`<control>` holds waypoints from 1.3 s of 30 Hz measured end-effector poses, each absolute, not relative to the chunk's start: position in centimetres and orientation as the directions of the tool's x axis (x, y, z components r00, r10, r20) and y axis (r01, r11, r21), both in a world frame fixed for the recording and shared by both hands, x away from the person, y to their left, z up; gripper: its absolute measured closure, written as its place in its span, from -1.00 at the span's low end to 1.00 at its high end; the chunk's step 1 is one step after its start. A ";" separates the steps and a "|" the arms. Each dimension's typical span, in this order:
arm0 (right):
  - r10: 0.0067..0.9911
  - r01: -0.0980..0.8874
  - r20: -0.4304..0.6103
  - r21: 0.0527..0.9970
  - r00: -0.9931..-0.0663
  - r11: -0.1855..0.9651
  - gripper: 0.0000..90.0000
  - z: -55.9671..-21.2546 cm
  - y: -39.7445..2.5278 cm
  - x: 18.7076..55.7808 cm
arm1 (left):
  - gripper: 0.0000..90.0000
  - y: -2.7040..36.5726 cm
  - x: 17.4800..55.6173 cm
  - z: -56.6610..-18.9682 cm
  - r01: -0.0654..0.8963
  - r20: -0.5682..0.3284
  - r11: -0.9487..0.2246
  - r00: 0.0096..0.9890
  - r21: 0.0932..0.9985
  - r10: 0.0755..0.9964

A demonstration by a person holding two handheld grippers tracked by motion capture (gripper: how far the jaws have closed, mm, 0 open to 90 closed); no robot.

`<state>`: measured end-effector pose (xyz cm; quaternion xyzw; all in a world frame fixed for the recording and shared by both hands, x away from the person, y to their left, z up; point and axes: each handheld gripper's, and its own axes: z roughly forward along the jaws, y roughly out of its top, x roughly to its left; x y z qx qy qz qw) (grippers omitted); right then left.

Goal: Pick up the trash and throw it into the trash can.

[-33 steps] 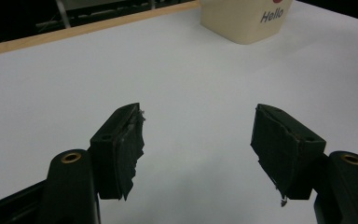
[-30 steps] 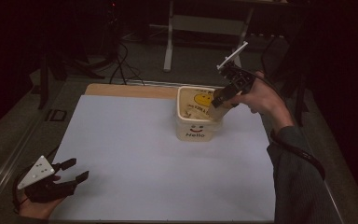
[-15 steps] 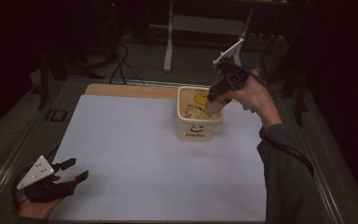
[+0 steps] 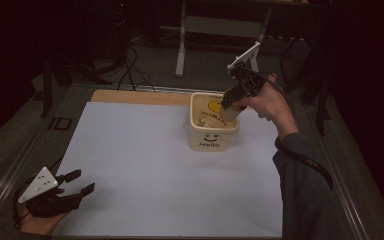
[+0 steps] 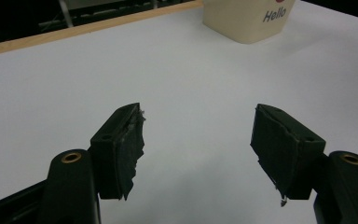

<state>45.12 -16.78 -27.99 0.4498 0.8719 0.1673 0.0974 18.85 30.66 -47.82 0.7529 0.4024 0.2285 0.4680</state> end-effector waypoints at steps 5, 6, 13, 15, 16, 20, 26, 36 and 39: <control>0.816 0.752 -0.018 0.375 -0.578 0.542 -0.57 -28.6 -16.5 45.3 | -0.25 30.7 18.8 -47.8 0.392 -0.032 -0.239 0.572 0.888 0.820; 0.815 0.752 -0.020 0.373 -0.579 0.543 -0.58 -28.9 -16.5 45.4 | -0.25 30.7 18.8 -47.8 0.392 -0.031 -0.239 0.572 0.888 0.820; 0.818 0.755 -0.019 0.371 -0.575 0.540 -0.58 -30.1 -16.2 45.8 | -0.25 30.7 18.8 -47.8 0.392 -0.032 -0.238 0.571 0.889 0.821; 0.817 0.755 -0.020 0.371 -0.576 0.541 -0.59 -30.2 -16.2 45.9 | -0.25 30.7 18.8 -47.8 0.392 -0.032 -0.238 0.571 0.889 0.821; 0.817 0.753 -0.025 0.372 -0.576 0.543 -0.59 -30.6 -16.1 46.0 | -0.25 30.7 18.8 -47.8 0.392 -0.031 -0.238 0.571 0.889 0.820; 0.817 0.756 -0.025 0.363 -0.576 0.544 -0.59 -31.3 -15.9 46.2 | -0.25 30.8 18.8 -47.8 0.391 -0.030 -0.239 0.571 0.889 0.821; 0.812 0.752 -0.019 0.366 -0.583 0.549 -0.66 -32.0 -15.5 46.3 | -0.25 30.7 18.8 -47.9 0.392 -0.032 -0.237 0.570 0.889 0.821; 0.768 0.706 -0.035 0.371 -0.639 0.604 -0.75 -32.3 -15.2 45.8 | -0.25 30.8 18.8 -47.8 0.392 -0.032 -0.235 0.567 0.890 0.823; 0.756 0.691 -0.038 0.377 -0.654 0.617 -0.71 -32.3 -15.5 45.5 | -0.25 30.8 18.8 -47.8 0.391 -0.031 -0.236 0.567 0.889 0.823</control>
